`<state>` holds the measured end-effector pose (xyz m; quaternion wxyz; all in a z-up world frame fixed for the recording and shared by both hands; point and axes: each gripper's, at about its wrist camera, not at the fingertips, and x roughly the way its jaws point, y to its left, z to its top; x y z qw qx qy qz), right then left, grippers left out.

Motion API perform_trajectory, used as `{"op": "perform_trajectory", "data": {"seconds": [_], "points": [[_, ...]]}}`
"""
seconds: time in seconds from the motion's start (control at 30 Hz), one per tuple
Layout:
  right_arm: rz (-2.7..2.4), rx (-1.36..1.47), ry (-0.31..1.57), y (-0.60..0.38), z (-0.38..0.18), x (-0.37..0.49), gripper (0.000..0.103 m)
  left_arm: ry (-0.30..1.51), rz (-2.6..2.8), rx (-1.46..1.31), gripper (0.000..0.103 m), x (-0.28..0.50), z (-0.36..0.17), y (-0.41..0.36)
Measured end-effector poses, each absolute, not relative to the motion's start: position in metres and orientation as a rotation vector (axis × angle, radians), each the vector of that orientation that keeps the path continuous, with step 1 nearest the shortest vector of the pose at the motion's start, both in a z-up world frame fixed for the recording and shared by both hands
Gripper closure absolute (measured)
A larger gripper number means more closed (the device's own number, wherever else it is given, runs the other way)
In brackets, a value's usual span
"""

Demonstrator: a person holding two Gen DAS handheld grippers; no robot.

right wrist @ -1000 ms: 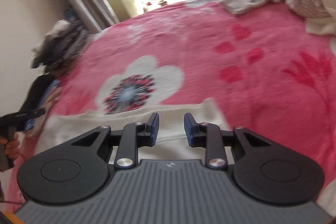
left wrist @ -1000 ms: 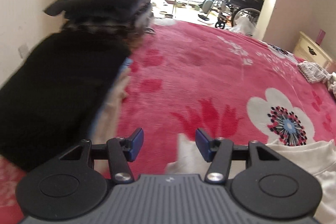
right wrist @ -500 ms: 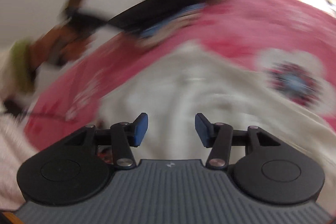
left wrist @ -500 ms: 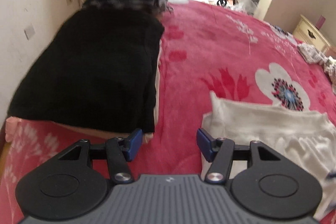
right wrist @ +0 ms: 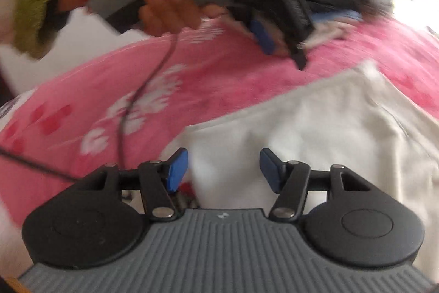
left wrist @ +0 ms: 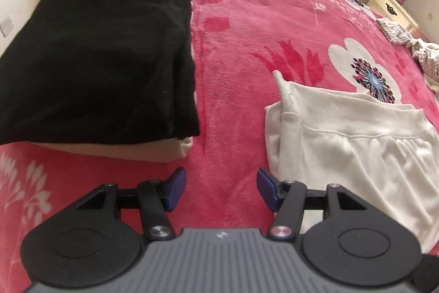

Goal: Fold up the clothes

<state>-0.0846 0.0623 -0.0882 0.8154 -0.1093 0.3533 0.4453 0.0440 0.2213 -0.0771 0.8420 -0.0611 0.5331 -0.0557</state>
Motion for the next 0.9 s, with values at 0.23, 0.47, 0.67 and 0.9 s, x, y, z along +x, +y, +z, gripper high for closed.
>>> {"op": "perform_trajectory", "data": {"seconds": [0.23,0.47,0.67,0.9], "points": [[0.892,-0.279,0.673,0.083,-0.082,-0.097,0.034,1.159,-0.135,-0.123,0.045,0.051,-0.085,0.209],[0.897,-0.293,0.680,0.086,-0.080,-0.110,0.028,1.150,-0.120,-0.140,0.045,0.046,-0.084,0.210],[0.890,-0.328,0.667,0.088,-0.079,-0.114,0.027,1.142,-0.112,-0.133,0.045,0.043,-0.084,0.211],[0.879,-0.361,0.669,0.096,-0.086,-0.114,0.026,1.137,-0.086,-0.149,0.045,0.037,-0.083,0.219]]}}
